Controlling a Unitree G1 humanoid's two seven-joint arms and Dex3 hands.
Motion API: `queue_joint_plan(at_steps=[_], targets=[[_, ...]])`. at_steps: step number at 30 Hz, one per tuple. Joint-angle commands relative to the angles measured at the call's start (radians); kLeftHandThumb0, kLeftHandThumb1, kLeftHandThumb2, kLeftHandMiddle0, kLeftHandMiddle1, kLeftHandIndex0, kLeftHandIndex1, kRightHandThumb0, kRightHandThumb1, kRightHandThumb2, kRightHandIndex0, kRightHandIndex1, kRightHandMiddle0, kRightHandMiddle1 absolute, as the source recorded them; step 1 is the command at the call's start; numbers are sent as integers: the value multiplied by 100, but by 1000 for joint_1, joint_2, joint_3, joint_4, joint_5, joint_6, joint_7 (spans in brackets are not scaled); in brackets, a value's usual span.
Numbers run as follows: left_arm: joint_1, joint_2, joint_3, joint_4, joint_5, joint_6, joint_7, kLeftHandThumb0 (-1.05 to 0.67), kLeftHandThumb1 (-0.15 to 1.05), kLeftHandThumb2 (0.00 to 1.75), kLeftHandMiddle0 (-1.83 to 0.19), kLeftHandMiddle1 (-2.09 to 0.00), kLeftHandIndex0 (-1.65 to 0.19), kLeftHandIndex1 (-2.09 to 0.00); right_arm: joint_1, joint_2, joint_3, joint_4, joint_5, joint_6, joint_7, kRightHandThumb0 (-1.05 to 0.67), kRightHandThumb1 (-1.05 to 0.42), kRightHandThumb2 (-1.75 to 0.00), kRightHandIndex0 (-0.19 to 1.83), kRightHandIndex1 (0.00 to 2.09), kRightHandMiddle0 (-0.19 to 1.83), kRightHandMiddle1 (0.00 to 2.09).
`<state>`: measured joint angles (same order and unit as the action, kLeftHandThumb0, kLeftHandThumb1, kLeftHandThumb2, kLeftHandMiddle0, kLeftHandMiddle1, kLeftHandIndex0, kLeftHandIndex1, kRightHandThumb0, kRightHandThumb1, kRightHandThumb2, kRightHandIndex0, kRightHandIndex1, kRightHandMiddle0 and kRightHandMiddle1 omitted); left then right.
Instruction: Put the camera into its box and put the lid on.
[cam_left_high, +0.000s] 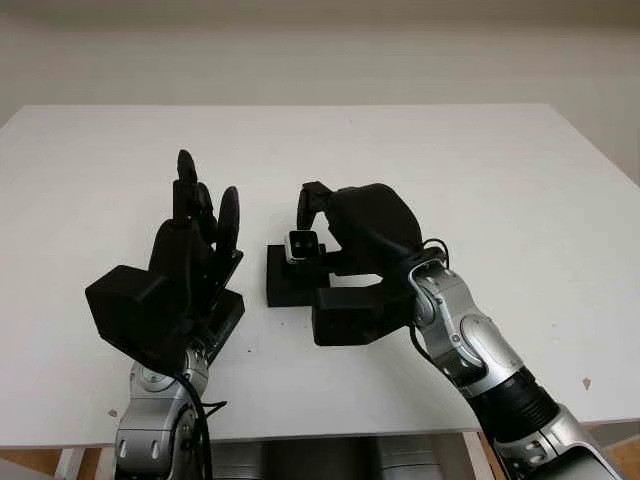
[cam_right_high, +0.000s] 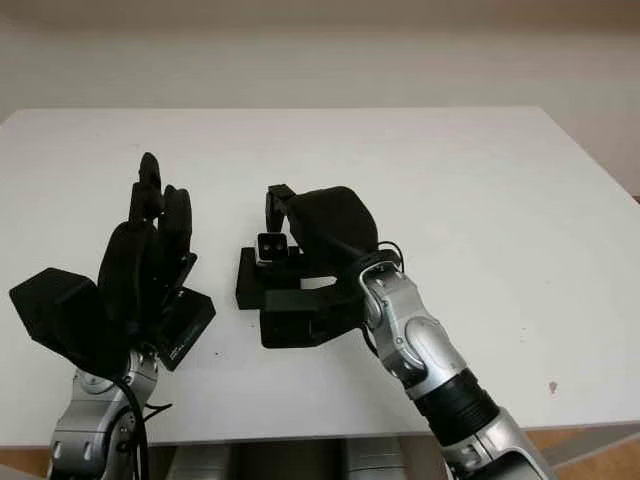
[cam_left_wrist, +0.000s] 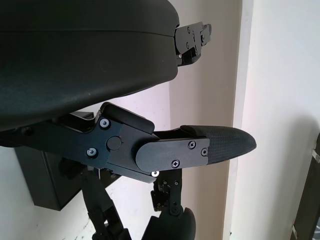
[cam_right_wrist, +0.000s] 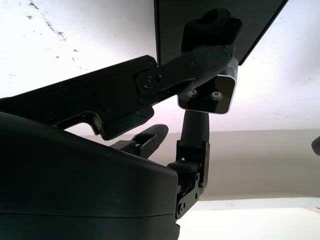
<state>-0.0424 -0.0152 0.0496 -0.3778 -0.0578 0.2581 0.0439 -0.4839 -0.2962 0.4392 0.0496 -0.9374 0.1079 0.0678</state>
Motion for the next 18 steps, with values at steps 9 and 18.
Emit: queue_joint_plan(at_steps=[9,18], targets=[[-13,-8,-3,-7,0,-8,10,-82,105,48,19,0,19,0,0,12,2,12,7,25,29,-40,-105,-8,55,11,41,209],[-12,-10,-3,-7,-3,-9,12,-82,105,48,19,0,19,0,-2,17,30,0,-37,75,82,-40,-104,-6,57,11,46,209]])
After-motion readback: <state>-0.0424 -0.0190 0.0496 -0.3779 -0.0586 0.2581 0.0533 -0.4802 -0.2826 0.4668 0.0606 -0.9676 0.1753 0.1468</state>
